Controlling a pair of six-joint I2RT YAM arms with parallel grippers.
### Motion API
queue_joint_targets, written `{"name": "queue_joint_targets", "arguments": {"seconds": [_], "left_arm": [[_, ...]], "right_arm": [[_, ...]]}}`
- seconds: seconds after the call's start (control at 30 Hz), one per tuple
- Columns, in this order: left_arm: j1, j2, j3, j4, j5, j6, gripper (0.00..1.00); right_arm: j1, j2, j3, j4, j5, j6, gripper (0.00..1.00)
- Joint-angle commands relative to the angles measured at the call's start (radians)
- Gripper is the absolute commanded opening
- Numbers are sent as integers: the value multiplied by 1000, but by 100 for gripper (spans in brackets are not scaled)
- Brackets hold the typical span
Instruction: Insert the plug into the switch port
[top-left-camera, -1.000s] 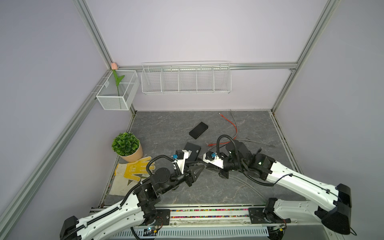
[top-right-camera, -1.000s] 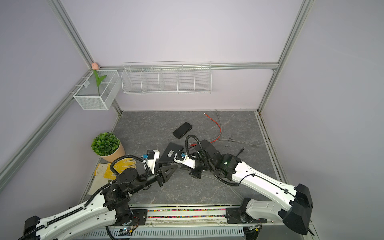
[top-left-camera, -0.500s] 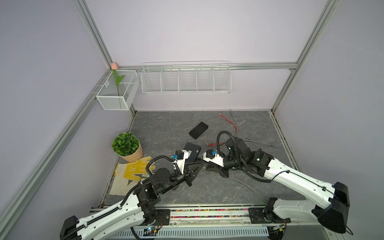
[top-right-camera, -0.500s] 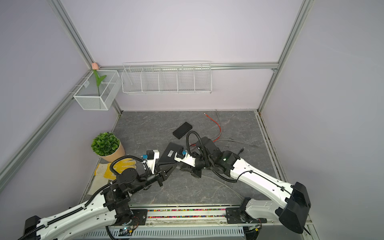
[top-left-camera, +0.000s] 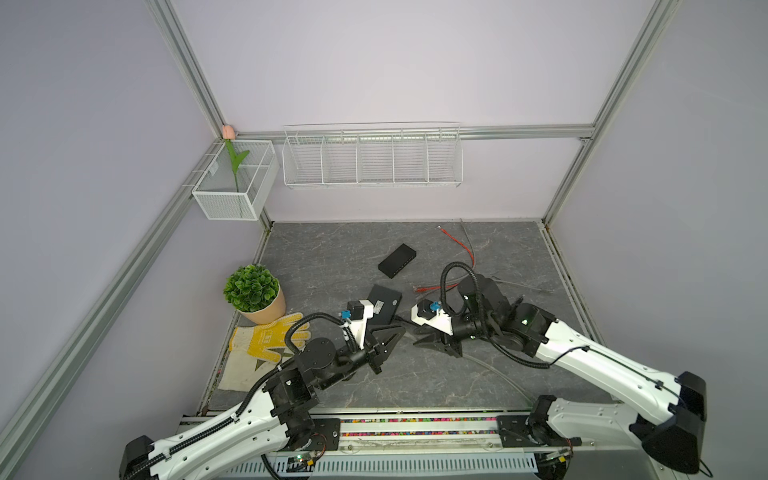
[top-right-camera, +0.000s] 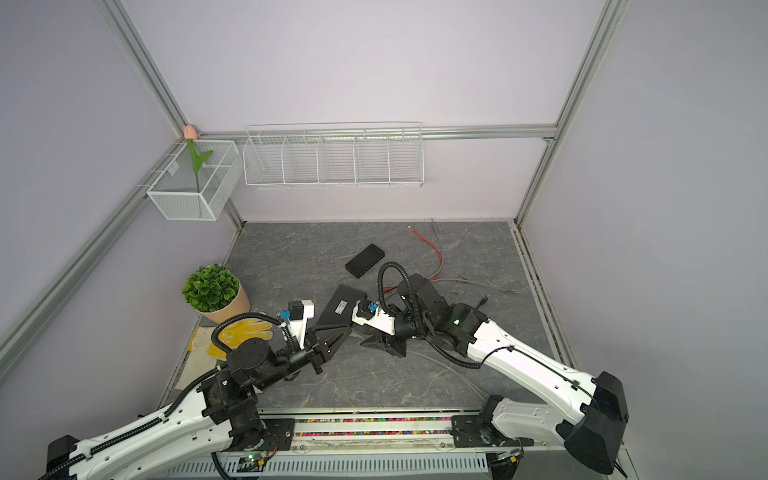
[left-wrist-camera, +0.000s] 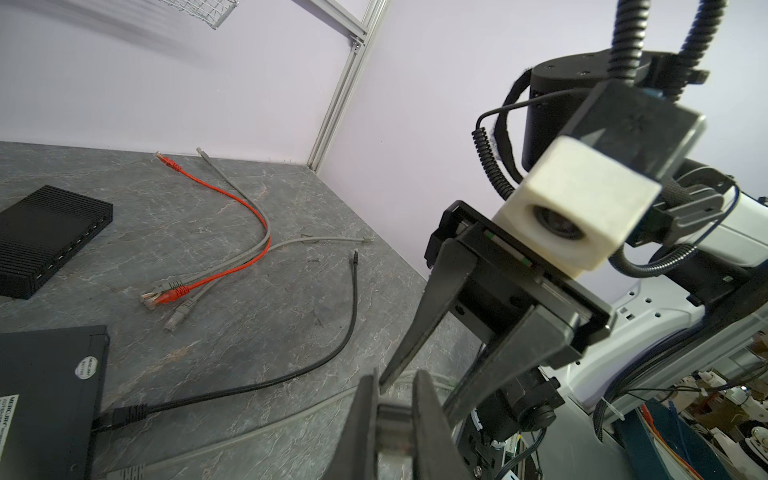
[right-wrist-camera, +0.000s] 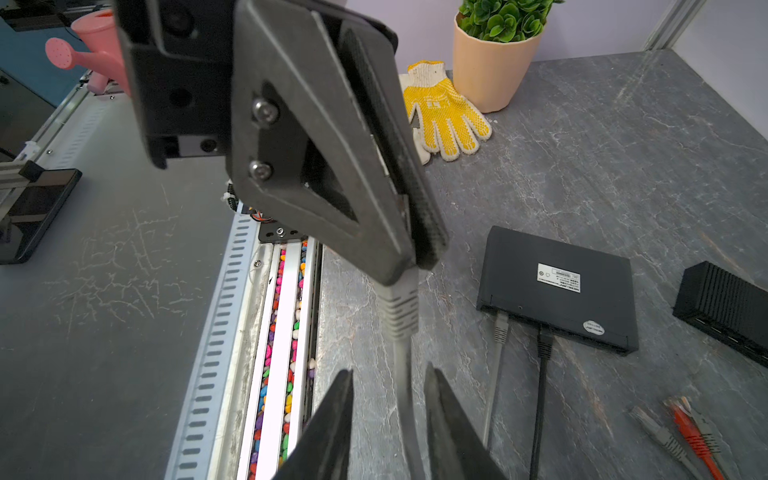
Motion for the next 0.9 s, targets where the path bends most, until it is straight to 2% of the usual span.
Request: {"name": "queue_joint_targets", "arguments": {"seconds": [0.0,0.1,0.27,0.37,0.87], "left_arm": [[-3,2,4,-3,20,17,6],[-3,-2,5,-3,26,23,6],[-3,-1,5,-2,36,33,5],[-3,-4,5,-6,39,37,4],[-3,-34,0,-19,58,42,3]], "right_arm": [[-4,34,42,-51,-62,-40,32],[-3,63,65,-71,-72,-50,31],[-6,88,91,-86,-86,-63,22],[-5,93,99,-92,-91,-67,20],[-14,65,76,-89,-103,-68,20]]}}
